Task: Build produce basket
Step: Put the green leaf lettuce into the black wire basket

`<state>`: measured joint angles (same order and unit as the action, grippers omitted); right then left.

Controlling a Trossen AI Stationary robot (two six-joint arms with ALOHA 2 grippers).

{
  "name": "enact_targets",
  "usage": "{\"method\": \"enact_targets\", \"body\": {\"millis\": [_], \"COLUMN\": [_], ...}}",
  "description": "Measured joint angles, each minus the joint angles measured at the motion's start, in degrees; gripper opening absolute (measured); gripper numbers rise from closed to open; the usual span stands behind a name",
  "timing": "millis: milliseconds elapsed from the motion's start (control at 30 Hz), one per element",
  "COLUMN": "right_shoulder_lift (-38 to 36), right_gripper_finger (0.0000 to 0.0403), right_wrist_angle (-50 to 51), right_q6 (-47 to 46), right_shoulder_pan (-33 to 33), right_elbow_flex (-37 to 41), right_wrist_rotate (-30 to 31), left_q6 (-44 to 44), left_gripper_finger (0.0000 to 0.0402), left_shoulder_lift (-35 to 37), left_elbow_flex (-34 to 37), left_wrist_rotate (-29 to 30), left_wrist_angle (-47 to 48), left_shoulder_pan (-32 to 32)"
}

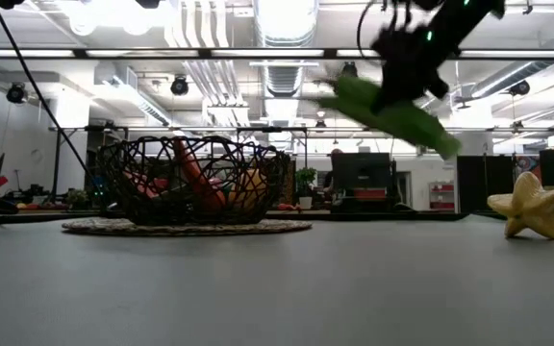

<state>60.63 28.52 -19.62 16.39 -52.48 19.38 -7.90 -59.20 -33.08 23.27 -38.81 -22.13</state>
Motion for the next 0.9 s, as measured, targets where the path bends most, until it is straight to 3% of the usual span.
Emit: {"method": "enact_targets", "body": {"millis": [200, 400, 500, 567, 800, 900], "right_shoulder_lift": [-6.68, -7.95, -6.63, -5.2, 3.01, 7.34], "right_gripper_finger": [0.0109, 0.0107, 0.0107, 0.0107, 0.0107, 0.0107], "right_wrist_angle": [-19.94, -41.26, -52.68, -59.4, -78.2, -84.0], "right_q6": [7.8, 9.91, 9.78, 9.73, 10.29, 10.26], "right_shoulder_pan": [-7.94, -10.9, -10.9, -11.05, -11.66, -11.79], "right_elbow_flex": [5.92, 13.41, 16.47, 18.06, 21.28, 21.28], "right_wrist_rotate": [-3.36, -18.79, -30.89, -35.68, -44.19, -45.0], "left_q6": [0.0, 0.03, 0.2, 0.2, -0.09, -0.27], "left_gripper_finger": [0.0293, 0.0293, 0.0293, 0.0293, 0.0293, 0.0293], "left_shoulder_lift": [-0.02, -0.02, -0.84, -2.32, -11.71, -16.53], "left_elbow_flex": [0.0, -0.02, -0.02, 0.0, -0.04, -1.22], "left_wrist_rotate": [0.02, 0.04, 0.04, -0.27, -0.52, -0.7], "left_wrist_angle": [-0.52, -1.51, -2.58, -5.36, -18.84, -23.44], "left_shoulder_pan": [0.0, 0.0, 0.0, 0.0, 0.15, 0.61]}}
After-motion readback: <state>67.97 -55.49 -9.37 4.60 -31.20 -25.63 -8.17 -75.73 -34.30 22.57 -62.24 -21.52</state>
